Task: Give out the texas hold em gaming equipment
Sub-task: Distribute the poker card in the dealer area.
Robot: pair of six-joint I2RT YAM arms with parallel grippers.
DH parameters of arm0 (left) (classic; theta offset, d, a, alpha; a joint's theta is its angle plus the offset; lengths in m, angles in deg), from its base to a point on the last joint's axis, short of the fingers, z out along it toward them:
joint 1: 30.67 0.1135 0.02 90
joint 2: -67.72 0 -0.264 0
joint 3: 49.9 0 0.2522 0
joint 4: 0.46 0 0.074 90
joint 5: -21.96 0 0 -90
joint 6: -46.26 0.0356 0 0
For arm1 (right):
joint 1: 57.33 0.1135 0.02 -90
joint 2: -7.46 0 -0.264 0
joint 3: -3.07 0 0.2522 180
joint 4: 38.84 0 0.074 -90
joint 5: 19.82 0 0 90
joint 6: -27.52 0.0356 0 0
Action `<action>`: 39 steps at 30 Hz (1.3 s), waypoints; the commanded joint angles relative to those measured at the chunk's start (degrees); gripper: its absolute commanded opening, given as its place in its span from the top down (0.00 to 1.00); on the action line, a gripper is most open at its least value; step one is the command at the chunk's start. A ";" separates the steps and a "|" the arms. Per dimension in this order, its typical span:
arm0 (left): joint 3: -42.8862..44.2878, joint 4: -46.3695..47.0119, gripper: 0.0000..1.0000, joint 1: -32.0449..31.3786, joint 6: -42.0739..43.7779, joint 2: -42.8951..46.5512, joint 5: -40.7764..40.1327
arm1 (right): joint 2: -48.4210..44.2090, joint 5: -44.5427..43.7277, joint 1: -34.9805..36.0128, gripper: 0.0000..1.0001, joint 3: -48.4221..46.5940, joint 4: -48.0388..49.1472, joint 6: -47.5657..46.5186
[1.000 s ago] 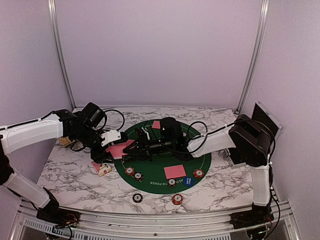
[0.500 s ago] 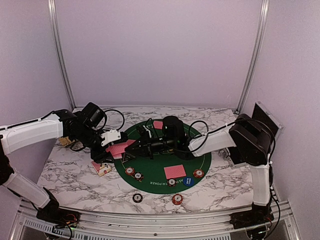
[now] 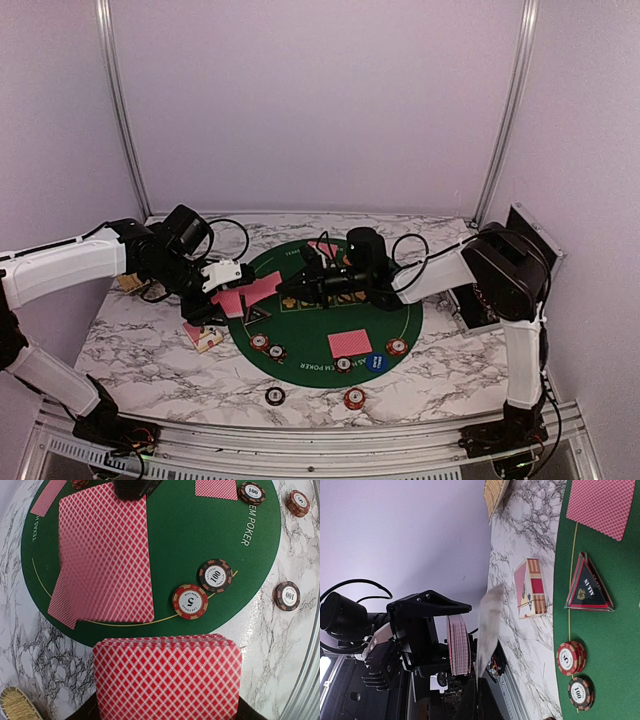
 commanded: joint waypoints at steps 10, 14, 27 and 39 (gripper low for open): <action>-0.48 -0.84 0.92 0.37 0.26 1.09 0.31 | 8.75 -3.01 -2.02 1.00 -12.98 -9.41 -6.41; -0.43 -0.82 0.92 0.37 0.09 1.23 0.47 | 14.01 -4.64 -2.04 1.00 -20.33 -12.27 -7.36; -0.74 -0.95 0.92 0.37 -0.43 1.55 1.08 | 27.57 -11.80 -2.11 1.00 -38.81 -23.97 -12.64; -0.76 -1.03 0.92 0.37 -0.45 1.35 1.43 | 26.14 -13.18 -1.73 0.74 -39.01 -30.12 -16.06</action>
